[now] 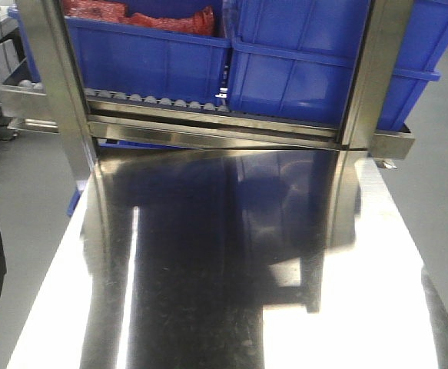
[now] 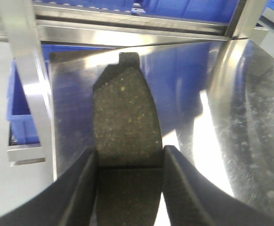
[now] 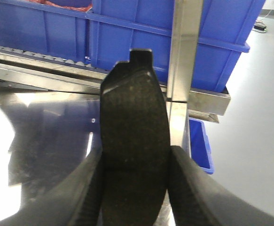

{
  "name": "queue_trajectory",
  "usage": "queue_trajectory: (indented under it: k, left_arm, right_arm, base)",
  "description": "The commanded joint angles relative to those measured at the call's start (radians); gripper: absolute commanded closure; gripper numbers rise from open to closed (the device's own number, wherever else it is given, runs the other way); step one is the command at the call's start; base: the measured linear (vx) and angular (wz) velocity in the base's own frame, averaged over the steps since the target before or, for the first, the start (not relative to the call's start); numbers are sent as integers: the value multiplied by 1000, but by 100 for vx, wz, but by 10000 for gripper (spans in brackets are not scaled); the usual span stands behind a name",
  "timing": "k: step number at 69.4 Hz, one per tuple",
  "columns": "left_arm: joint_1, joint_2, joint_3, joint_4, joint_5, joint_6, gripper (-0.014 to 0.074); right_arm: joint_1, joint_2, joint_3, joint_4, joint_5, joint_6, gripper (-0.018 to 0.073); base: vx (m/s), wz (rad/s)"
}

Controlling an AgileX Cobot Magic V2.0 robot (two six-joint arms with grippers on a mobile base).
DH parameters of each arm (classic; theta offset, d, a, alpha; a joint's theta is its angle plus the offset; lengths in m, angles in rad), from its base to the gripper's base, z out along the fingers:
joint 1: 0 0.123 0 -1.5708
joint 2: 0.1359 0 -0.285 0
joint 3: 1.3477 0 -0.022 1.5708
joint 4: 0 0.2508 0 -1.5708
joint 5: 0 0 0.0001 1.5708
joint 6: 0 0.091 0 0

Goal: Move and align brake pads A on conveyor
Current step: 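Back the base away and turn from the steel table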

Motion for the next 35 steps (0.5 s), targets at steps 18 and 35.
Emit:
queue_trajectory:
  k: [18, 35]
  left_arm:
    - [-4, -1, -29, 18, -85, -9, 603]
    - [-4, -1, -29, 18, -85, -9, 603]
  right_arm:
    - [-8, 5, -28, -14, -105, -9, 564]
    - [-8, 5, -28, -14, -104, -9, 564]
  base:
    - [-8, 41]
    - [-15, 74]
